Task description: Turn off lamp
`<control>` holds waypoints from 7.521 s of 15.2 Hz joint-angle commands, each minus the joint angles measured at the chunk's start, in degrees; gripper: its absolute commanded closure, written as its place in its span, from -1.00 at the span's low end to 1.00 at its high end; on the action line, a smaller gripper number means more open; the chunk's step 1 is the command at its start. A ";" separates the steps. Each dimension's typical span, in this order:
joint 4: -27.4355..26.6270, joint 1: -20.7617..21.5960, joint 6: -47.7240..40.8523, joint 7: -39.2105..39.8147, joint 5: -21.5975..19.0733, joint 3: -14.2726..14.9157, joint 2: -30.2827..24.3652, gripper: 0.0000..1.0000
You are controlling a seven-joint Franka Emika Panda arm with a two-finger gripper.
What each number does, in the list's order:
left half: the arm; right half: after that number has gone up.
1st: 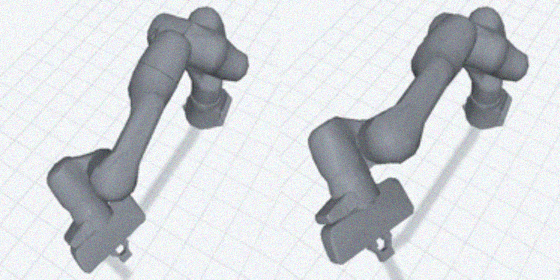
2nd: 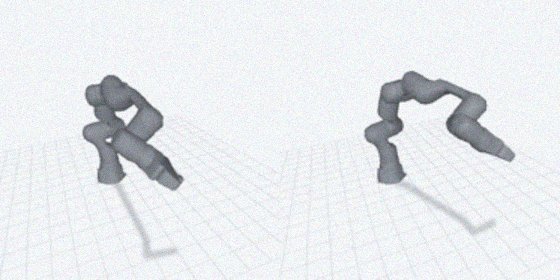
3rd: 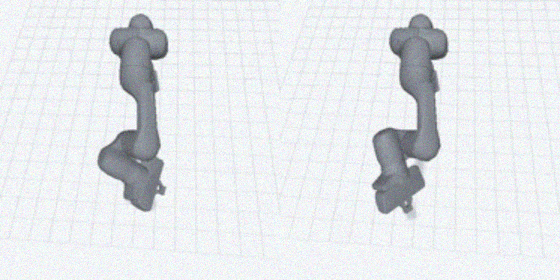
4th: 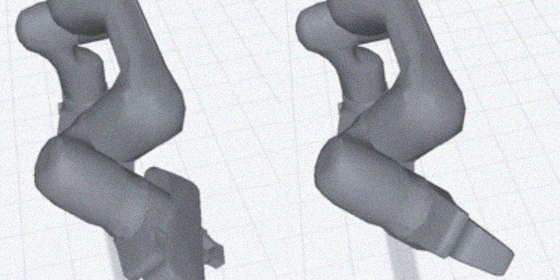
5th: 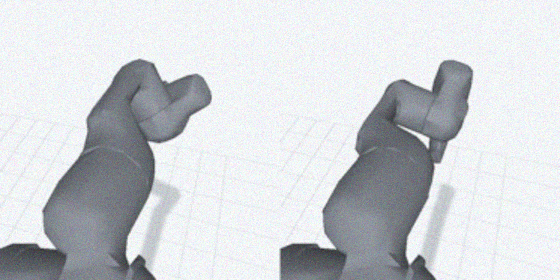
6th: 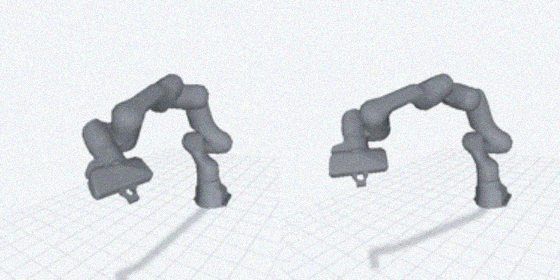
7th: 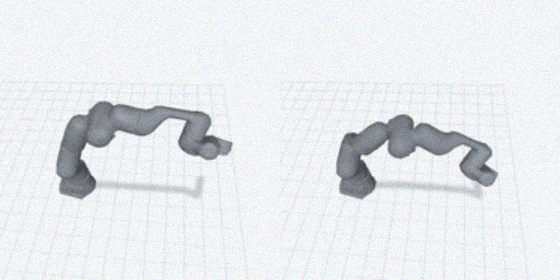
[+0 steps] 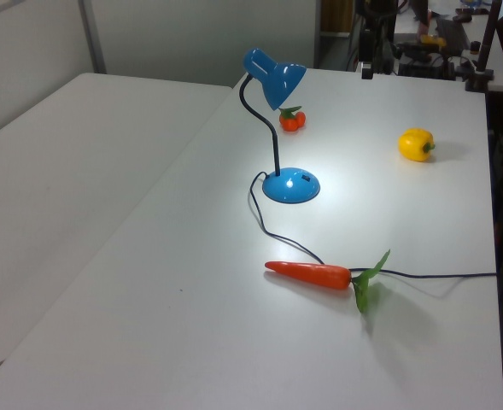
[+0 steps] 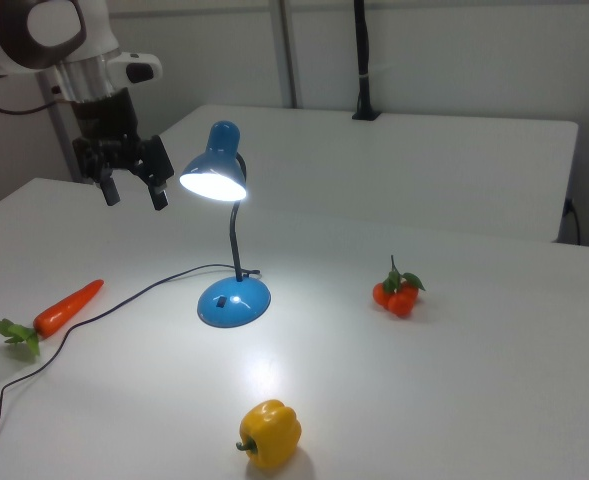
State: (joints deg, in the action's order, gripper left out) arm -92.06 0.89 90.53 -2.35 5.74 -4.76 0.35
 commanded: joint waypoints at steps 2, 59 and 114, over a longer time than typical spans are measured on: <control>-0.14 0.25 -0.71 0.76 -0.74 0.28 -0.35 -1.00; -26.15 -2.91 54.56 0.68 -0.56 0.28 12.21 1.00; -0.41 2.27 1.76 -0.38 -0.65 -0.25 2.72 1.00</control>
State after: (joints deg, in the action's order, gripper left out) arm -97.67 2.71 96.78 -2.52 5.81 -5.30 2.95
